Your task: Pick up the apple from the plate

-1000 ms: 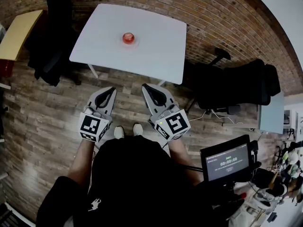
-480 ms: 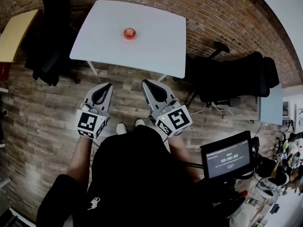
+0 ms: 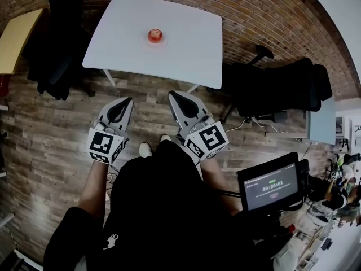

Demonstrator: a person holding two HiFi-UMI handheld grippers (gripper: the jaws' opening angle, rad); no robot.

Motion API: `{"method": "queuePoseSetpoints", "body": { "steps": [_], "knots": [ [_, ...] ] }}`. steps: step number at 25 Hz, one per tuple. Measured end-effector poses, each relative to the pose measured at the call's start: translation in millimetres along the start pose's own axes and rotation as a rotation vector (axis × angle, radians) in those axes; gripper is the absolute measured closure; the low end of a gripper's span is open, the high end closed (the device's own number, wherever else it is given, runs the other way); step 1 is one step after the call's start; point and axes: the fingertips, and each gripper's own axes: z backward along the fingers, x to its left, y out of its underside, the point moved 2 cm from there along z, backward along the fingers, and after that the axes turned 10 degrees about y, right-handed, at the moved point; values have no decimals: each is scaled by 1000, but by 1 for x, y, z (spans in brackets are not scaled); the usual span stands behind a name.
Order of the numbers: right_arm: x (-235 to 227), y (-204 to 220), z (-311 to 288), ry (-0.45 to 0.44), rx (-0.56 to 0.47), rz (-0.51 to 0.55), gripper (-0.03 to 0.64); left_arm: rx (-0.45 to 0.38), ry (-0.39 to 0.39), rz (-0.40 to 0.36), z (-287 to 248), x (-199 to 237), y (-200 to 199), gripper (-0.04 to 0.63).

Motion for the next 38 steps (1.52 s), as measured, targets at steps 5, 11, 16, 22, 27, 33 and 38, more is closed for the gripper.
{"method": "queuePoseSetpoints", "body": {
  "steps": [5,11,16,22,27,33,38],
  "knots": [
    [1,5,1,8,3,-5,614,14,-10,-20,2,2,5,589],
    [-7,6,-4,4,6,-5,614,21,-10,-28,-7,6,5,589],
    [-22,2,-22,-15,0,-14,614,22,-13,-19,-21,18,2,589],
    [-53,6,-57,-42,-4,-36,614,32,-40,-37,-55,45,-5,589],
    [-93,0,-99,-88,-7,-45,614,38,-75,-35,-95,74,-17,589],
    [-138,-6,-146,-149,8,-51,614,36,-110,-18,-145,102,-35,589],
    [-166,-10,-181,-200,20,-49,614,48,-149,-2,-175,125,-40,589]
  ]
}}
